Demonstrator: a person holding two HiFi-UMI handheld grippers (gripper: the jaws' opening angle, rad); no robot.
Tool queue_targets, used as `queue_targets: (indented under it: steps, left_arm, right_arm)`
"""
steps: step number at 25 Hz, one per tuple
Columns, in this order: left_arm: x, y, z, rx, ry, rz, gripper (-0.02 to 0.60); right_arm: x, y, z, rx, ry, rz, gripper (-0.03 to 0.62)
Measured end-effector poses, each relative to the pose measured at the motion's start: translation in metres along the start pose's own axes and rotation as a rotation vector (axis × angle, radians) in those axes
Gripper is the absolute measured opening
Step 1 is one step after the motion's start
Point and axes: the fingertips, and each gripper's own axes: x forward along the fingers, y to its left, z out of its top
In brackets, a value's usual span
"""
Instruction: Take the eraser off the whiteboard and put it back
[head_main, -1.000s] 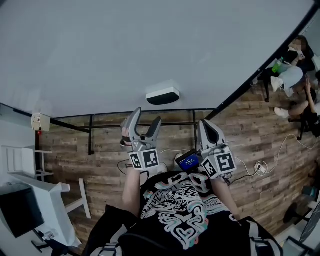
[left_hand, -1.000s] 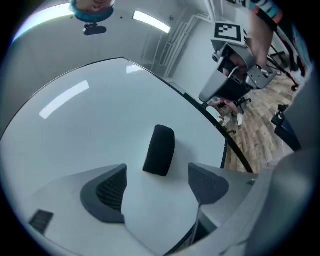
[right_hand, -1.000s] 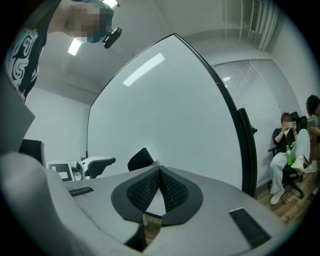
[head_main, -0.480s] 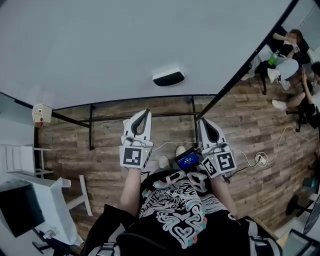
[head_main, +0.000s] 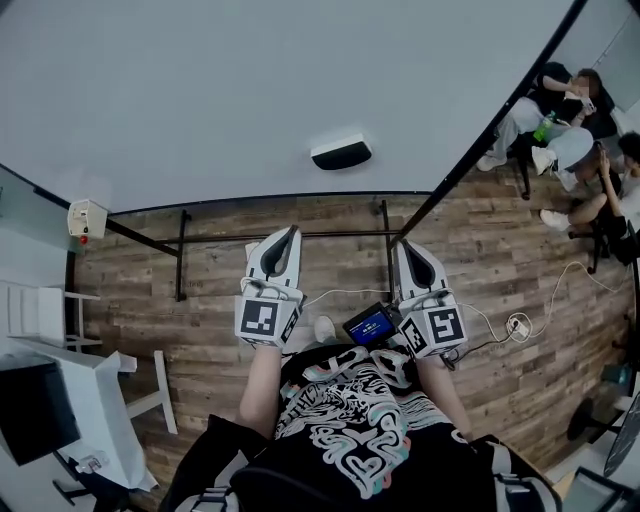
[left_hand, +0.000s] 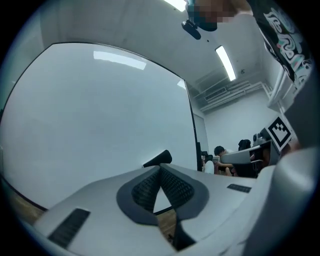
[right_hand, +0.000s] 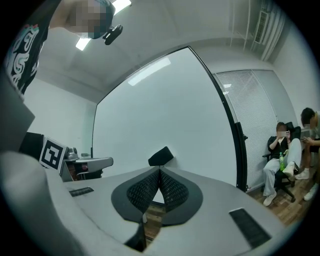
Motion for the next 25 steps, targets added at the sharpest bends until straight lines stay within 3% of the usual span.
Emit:
queue_targets:
  steps: [5, 10, 25]
  left_arm:
    - [0.003, 0.002, 0.003, -0.029, -0.018, 0.069, 0.021]
    - [0.002, -0.002, 0.004, 0.007, -0.012, 0.118, 0.023]
    - [0.022, -0.019, 0.002, 0.080, 0.005, 0.109, 0.023]
  right_arm:
    - [0.005, -0.009, 0.005, -0.002, 0.002, 0.040, 0.014]
    - [0.005, -0.012, 0.006, -0.036, 0.013, 0.060, 0.014]
    - [0.007, -0.027, -0.003, 0.004, 0.011, 0.084, 0.014]
